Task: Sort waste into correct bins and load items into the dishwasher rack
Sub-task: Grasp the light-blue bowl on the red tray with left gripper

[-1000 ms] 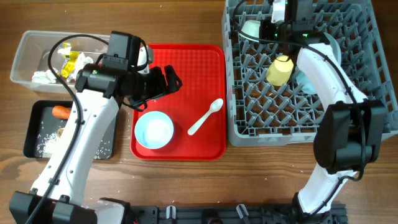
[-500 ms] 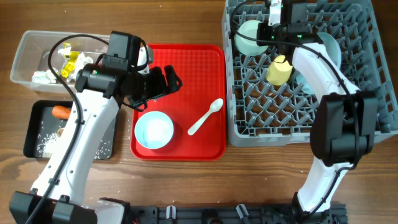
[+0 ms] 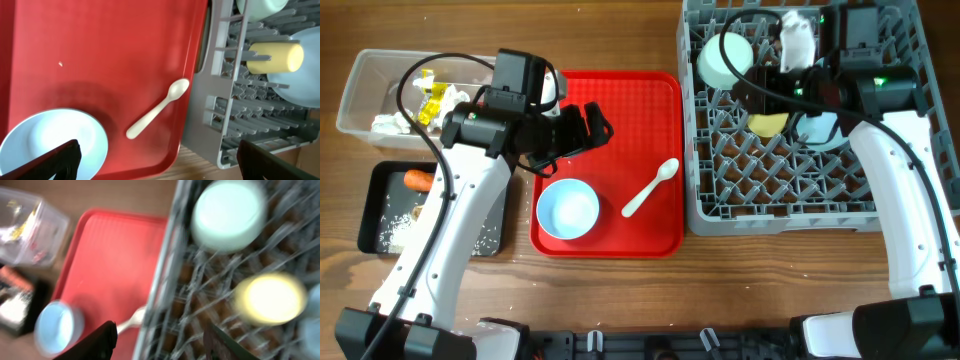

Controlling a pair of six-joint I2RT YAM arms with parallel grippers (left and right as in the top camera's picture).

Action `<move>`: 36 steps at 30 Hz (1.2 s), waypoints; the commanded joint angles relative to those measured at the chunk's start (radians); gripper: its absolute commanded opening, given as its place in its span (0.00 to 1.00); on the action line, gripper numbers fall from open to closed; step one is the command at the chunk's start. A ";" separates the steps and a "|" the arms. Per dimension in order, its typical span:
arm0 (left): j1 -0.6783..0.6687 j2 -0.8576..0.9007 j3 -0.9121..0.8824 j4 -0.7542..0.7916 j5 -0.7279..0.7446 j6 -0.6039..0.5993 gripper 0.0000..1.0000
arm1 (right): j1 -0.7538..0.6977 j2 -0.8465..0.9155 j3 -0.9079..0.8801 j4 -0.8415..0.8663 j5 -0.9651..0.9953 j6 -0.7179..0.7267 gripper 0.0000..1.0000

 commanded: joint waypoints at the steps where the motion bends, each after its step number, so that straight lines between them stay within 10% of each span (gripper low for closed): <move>1: 0.006 -0.018 0.015 -0.042 -0.061 0.007 0.81 | 0.002 0.007 -0.001 -0.061 -0.089 0.000 0.58; 3: 0.026 -0.023 0.015 -0.110 -0.138 -0.043 0.25 | 0.002 0.007 -0.002 -0.084 -0.072 -0.012 0.61; 13: 0.101 -0.023 -0.099 -0.296 -0.385 -0.162 0.60 | 0.002 0.008 -0.037 -0.119 -0.059 -0.025 0.63; 22: 0.101 -0.022 -0.402 -0.053 -0.384 -0.235 0.60 | 0.002 0.009 -0.052 -0.111 -0.058 -0.026 0.64; 31: 0.101 -0.022 -0.582 0.186 -0.338 -0.237 0.44 | 0.002 0.009 -0.052 -0.108 -0.055 -0.026 0.64; 36: 0.101 -0.024 -0.607 0.215 -0.339 -0.231 0.04 | 0.002 0.009 -0.052 -0.106 -0.036 -0.026 0.65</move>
